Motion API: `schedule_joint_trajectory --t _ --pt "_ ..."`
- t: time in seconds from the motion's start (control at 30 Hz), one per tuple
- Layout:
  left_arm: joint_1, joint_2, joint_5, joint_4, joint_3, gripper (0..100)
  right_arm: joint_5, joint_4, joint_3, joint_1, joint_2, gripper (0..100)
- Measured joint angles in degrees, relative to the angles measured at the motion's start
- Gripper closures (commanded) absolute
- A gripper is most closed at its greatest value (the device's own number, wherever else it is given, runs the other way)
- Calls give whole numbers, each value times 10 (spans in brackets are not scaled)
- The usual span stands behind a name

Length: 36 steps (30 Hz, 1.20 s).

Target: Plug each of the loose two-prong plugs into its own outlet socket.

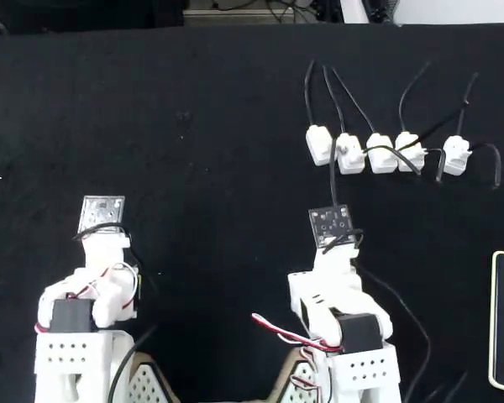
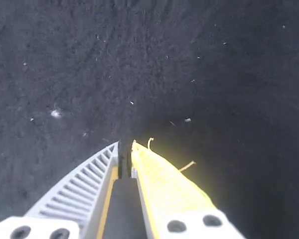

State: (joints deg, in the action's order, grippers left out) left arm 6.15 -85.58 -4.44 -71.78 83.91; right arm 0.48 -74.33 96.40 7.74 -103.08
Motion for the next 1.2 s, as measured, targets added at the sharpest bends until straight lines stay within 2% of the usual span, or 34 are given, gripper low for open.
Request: schedule_joint_trajectory --t 0.1,0.2,0.53,0.97,1.2 --pt "0 0 -2 68 60 945 0 0 0 0 0 986" --pt "-1 -5 -2 91 105 945 0 0 0 0 0 986" --pt "-1 -48 -2 82 120 945 0 0 0 0 0 986" --pt "-1 -185 -2 82 125 945 0 0 0 0 0 986" --pt "-1 -188 -2 82 125 945 0 0 0 0 0 986"
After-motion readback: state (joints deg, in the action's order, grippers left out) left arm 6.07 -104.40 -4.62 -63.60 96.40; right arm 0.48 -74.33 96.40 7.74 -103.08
